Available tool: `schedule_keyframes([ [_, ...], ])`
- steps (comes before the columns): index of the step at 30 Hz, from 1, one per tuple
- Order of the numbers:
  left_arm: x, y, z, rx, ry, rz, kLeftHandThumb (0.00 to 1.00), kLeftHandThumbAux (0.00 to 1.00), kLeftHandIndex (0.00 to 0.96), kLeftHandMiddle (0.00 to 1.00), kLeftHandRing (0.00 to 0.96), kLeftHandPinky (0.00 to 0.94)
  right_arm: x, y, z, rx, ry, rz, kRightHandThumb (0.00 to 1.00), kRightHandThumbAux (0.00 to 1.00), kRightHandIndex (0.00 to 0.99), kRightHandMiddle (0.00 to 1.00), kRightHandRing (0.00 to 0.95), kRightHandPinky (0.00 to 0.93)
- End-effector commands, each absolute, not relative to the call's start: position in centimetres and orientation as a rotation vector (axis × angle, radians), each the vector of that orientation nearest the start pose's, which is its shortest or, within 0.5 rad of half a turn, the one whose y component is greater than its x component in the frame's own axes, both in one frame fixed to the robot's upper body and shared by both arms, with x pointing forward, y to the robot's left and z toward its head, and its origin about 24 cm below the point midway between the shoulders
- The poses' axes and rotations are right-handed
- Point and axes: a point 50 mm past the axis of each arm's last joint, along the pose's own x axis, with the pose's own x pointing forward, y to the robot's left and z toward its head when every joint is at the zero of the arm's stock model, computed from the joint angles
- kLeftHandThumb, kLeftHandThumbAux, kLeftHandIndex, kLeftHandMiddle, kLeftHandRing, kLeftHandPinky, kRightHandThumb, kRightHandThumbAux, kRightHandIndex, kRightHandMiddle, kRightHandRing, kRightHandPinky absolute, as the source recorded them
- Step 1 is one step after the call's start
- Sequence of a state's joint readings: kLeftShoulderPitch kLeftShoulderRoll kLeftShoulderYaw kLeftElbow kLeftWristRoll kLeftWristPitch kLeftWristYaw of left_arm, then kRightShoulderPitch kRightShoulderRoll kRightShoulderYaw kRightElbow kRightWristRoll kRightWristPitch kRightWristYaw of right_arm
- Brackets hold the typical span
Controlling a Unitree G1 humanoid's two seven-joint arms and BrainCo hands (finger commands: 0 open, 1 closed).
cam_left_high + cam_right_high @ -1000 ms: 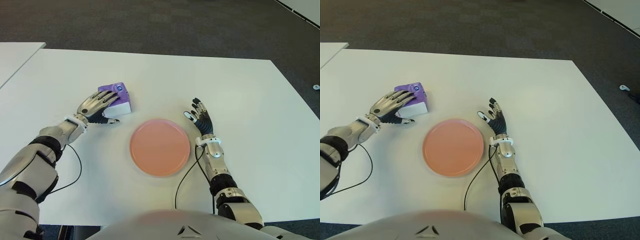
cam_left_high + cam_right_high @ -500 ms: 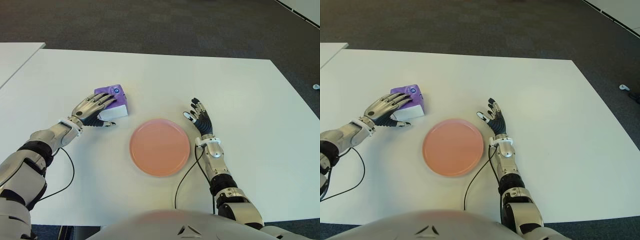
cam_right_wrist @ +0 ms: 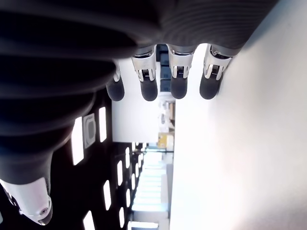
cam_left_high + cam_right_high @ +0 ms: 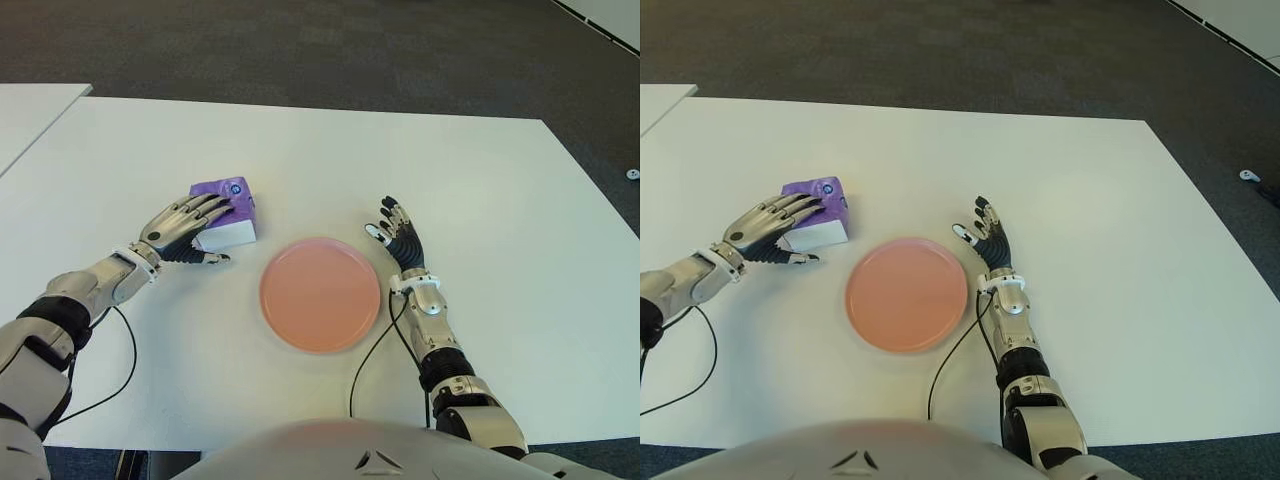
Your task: Put the tissue paper into the plate.
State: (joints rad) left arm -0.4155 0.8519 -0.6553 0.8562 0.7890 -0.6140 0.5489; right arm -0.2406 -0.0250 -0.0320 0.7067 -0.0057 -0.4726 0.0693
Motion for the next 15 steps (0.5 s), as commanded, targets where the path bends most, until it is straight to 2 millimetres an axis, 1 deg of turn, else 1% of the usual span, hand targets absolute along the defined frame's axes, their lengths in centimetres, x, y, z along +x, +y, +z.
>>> schedule_keyframes([
  [1,23.8,27.1,-0.6,1.537,-0.145,-0.692,0.087,0.333,0.0,0.0,0.0,0.0,25.0,-14.3,-5.4,-0.019,0.23,0.091,0.0,0.626,0.0,0.0,0.0,0.0],
  [4,23.8,27.0,-0.3,1.53,-0.157,-0.692,0.083,0.332,0.0,0.0,0.0,0.0,25.0,-14.3,-5.5,-0.02,0.231,0.091,0.0,0.627,0.0,0.0,0.0,0.0],
  [7,24.1,26.6,0.7,1.524,-0.189,-0.689,0.08,0.33,0.0,0.0,0.0,0.0,25.0,-14.3,-5.5,-0.02,0.233,0.092,0.0,0.63,0.0,0.0,0.0,0.0],
  [11,25.1,25.9,2.7,1.527,-0.242,-0.668,0.075,0.329,0.0,0.0,0.0,0.0,25.0,-14.2,-5.5,-0.021,0.234,0.095,0.0,0.634,0.0,0.0,0.0,0.0],
  [15,25.6,25.5,4.0,1.523,-0.292,-0.624,0.069,0.33,0.0,0.0,0.0,0.0,25.0,-14.2,-5.5,-0.022,0.233,0.097,0.0,0.635,0.0,0.0,0.0,0.0],
])
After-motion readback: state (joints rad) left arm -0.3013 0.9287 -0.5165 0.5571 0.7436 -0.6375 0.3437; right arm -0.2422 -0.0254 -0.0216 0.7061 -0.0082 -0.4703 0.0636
